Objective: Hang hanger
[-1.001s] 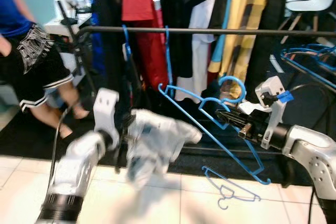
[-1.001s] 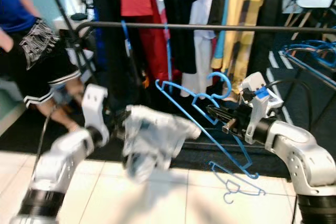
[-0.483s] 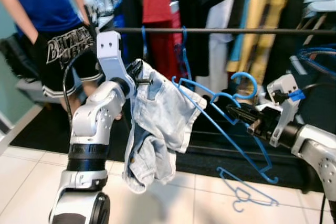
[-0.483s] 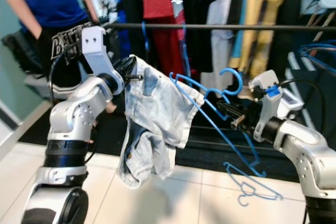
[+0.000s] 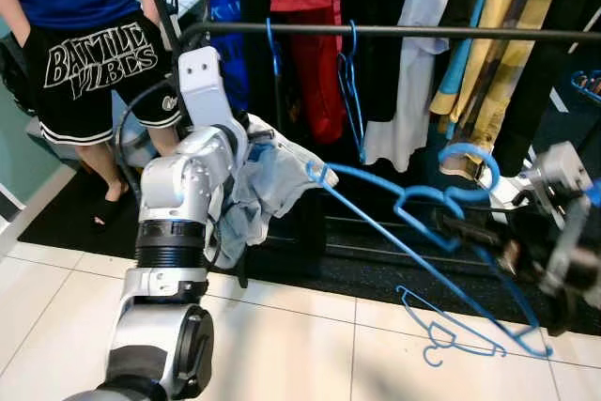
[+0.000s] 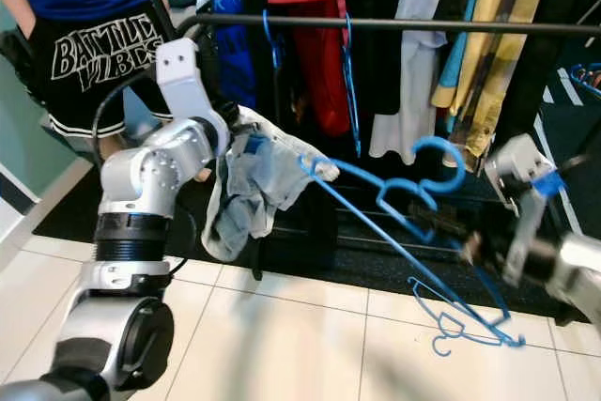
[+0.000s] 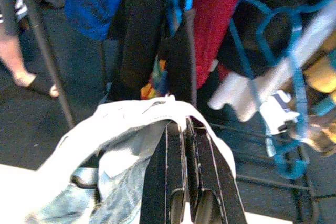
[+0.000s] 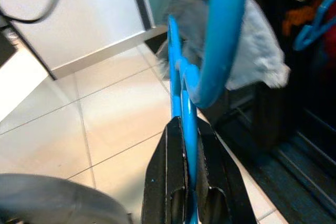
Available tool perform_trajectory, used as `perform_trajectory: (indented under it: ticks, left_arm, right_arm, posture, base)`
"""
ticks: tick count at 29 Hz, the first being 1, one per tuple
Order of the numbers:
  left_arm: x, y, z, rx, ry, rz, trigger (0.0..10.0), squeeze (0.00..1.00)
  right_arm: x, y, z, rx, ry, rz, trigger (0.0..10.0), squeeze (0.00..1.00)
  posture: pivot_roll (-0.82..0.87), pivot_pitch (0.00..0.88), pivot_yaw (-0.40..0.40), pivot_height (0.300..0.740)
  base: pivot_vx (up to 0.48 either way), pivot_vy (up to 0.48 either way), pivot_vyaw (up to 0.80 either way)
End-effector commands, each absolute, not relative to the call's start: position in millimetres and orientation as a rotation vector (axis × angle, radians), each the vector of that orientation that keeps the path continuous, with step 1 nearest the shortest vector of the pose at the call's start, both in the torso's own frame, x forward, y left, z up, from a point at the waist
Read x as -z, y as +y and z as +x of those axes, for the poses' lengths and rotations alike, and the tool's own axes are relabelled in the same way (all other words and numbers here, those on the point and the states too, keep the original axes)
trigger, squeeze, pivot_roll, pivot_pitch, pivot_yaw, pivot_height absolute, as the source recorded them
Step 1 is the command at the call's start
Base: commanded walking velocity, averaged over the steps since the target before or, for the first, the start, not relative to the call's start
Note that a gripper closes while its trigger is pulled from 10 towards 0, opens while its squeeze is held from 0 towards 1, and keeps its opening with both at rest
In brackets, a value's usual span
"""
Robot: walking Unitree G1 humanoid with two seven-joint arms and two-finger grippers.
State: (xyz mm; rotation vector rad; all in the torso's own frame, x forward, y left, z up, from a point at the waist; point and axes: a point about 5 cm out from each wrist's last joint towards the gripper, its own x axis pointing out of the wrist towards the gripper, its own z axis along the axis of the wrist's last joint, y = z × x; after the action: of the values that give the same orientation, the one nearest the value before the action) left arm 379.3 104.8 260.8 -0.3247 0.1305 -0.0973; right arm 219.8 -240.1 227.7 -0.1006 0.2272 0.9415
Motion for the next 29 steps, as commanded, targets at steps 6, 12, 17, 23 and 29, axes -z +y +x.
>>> perform_trajectory:
  ticks: [6,12,17,23,29]
  left_arm:
    - [-280,88,376,0.129,0.084,-0.403,10.0,0.0]
    - [-282,79,374,0.119,0.102,-0.447,10.0,0.0]
    - [-279,78,372,0.075,0.122,-0.476,10.0,0.0]
    - [-279,82,371,-0.032,0.131,-0.503,10.0,0.0]
    - [-285,81,369,-0.067,0.133,-0.528,10.0,0.0]
  right_arm:
    - [-236,-210,214,-1.068,0.168,-0.068,10.0,0.0]
    - [-240,-198,217,-1.07,0.127,-0.06,10.0,0.0]
    - [-237,-198,219,-1.04,0.146,-0.081,10.0,0.0]
    - [-238,-199,222,-0.989,0.172,-0.114,10.0,0.0]
    - [-240,-203,232,-0.892,0.169,-0.145,10.0,0.0]
  posture:
    - [-0.16,0.0,0.096,0.74]
    - [-0.16,0.0,0.099,0.74]
    - [-0.16,0.0,0.099,0.74]
    - [-0.16,0.0,0.098,0.74]
    - [-0.16,0.0,0.098,0.74]
  base:
    - [0.0,0.0,0.0]
    - [0.0,0.0,0.0]
    - [0.0,0.0,0.0]
    - [0.0,0.0,0.0]
    - [0.0,0.0,0.0]
